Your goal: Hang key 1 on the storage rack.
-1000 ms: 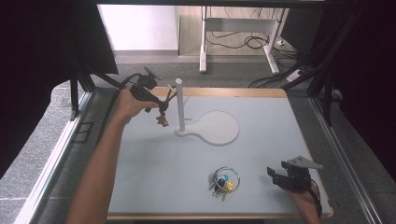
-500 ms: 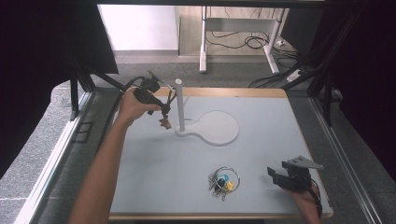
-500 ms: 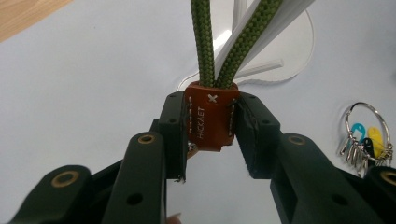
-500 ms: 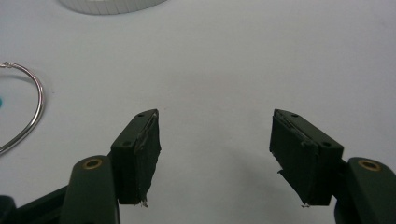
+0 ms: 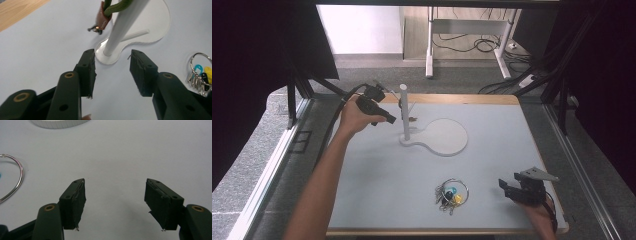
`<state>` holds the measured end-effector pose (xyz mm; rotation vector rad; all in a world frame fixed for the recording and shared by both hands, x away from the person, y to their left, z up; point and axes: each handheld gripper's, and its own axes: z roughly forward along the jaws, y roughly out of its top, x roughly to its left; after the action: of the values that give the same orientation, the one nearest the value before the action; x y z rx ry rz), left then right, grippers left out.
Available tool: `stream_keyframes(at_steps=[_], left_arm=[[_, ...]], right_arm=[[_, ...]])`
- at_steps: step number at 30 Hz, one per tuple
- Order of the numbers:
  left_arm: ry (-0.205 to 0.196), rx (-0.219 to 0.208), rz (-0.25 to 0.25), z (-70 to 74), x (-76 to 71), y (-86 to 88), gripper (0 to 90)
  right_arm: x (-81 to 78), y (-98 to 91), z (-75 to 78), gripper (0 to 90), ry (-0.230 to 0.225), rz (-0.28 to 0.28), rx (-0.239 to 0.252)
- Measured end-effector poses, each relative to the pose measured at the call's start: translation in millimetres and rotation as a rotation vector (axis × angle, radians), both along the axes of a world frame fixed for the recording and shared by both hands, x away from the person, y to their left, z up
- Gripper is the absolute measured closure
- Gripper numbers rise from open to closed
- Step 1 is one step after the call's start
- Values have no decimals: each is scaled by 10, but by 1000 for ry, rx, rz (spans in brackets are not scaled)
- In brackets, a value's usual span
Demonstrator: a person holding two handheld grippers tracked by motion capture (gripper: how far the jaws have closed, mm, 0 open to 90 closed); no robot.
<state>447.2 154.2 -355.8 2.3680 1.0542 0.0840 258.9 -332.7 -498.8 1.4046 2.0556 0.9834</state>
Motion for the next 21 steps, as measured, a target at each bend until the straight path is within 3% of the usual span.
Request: stream_keyframes(at_steps=[10, 14, 21], left_arm=[[-5, -23, -35, -81, -342, 126, 465], [-22, -26, -53, -142, -462, 138, 464], [-73, -17, -100, -316, -811, 99, 463]], right_arm=[[-16, 11, 32, 333, -13, 3, 2], [-20, 16, 37, 333, -17, 8, -1], [-34, 42, 45, 328, -36, 18, -9]])
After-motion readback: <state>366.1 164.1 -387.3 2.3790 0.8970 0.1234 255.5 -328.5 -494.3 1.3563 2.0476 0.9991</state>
